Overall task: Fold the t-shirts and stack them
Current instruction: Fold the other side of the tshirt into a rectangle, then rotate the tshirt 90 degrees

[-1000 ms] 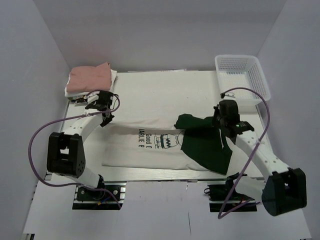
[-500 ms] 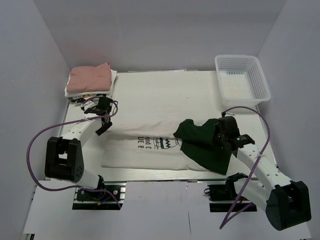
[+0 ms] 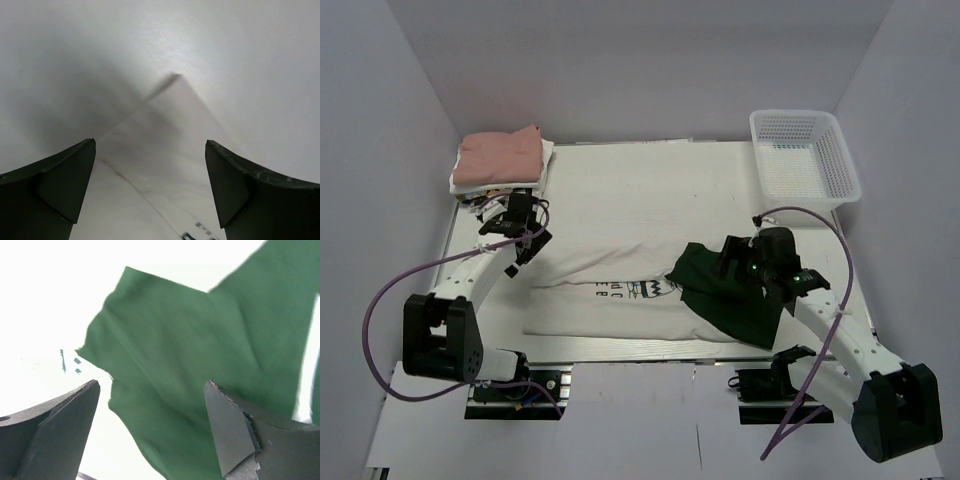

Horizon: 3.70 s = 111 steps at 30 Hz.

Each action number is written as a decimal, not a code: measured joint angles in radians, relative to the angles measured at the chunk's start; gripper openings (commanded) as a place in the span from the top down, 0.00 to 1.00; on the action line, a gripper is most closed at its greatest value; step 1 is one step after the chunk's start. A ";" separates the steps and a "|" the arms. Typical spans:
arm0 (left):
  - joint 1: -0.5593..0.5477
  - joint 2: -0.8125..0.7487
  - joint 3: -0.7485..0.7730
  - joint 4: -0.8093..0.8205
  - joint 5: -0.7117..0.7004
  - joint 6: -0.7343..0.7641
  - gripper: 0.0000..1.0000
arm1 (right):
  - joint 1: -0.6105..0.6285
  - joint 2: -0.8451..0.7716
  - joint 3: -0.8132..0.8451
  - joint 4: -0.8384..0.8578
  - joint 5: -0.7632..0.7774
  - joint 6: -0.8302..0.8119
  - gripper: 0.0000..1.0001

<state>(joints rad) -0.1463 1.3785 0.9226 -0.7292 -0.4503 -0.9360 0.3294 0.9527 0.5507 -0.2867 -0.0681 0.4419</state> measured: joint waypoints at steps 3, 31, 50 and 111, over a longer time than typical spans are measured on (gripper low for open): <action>0.000 -0.043 -0.009 0.127 0.108 0.055 0.00 | 0.000 0.116 0.025 0.154 -0.056 -0.003 0.10; -0.010 0.197 -0.039 0.259 0.222 0.123 0.00 | 0.265 0.237 0.001 0.182 -0.379 -0.086 0.10; -0.008 0.197 -0.047 0.209 0.136 0.102 0.00 | 0.281 0.282 0.111 0.107 0.158 -0.057 0.10; -0.534 0.166 -0.098 0.083 0.723 0.258 0.08 | 0.011 1.345 1.276 -0.085 -0.013 -0.094 0.10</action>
<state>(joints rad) -0.6800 1.5444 0.8249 -0.6464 0.2729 -0.6777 0.3401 2.2982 1.8263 -0.3717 -0.0814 0.3477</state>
